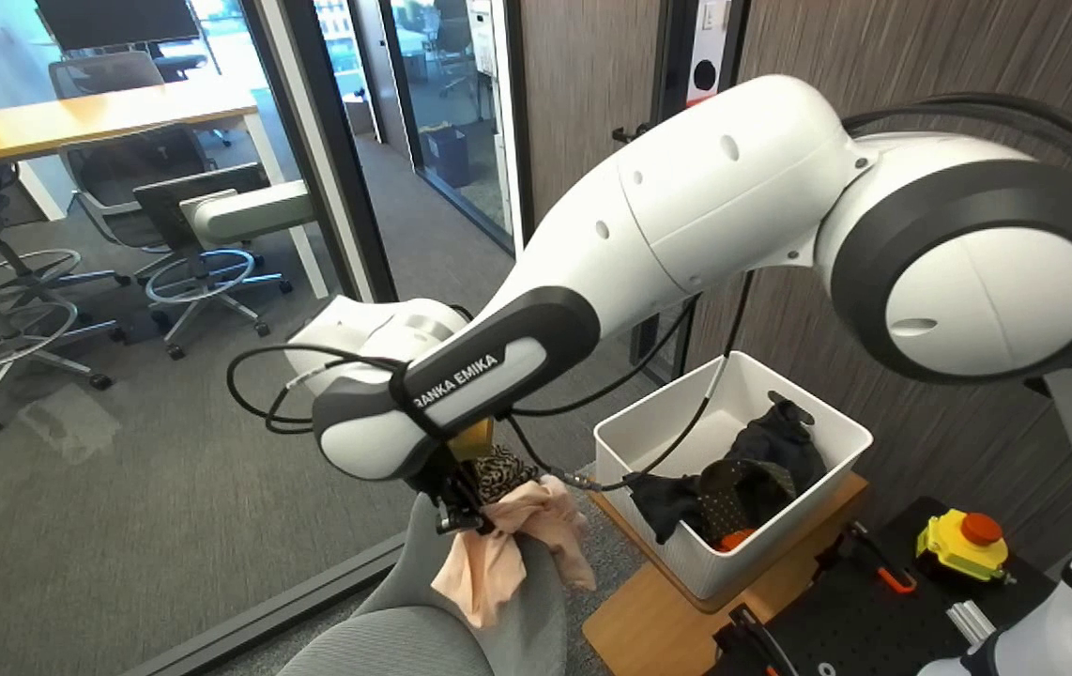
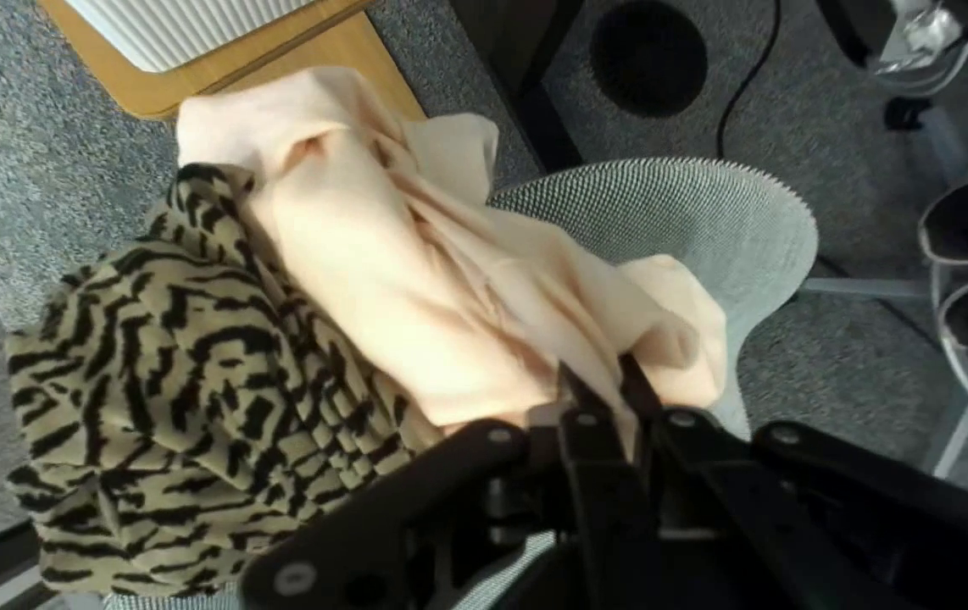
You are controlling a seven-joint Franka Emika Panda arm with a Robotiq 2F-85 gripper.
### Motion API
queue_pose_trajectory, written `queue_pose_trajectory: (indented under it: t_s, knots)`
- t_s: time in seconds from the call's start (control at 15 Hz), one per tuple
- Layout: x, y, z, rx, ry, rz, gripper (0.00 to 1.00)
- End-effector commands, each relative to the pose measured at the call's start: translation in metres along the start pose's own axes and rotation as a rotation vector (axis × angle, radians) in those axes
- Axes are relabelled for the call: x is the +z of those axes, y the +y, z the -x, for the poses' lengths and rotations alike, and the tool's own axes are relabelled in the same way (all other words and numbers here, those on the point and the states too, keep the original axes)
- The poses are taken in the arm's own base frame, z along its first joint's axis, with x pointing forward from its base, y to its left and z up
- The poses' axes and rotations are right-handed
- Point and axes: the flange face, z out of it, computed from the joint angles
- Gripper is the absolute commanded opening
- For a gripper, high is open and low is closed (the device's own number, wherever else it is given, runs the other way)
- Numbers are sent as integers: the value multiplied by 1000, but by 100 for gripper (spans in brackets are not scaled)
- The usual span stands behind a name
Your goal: Pick up the light coloured cloth from the chair and put it in the container.
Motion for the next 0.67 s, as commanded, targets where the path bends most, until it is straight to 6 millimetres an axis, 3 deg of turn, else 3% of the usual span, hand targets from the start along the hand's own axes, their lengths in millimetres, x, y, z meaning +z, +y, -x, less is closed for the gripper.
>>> queue_pose_trajectory:
  t_s: [0.0, 0.33, 0.6]
  knots:
    - [-48, 7, 32, -104, -25, -68, 7]
    - [-103, 28, 88, -11, -33, -76, 7]
    - [-143, 55, 147, 149, 25, -96, 7]
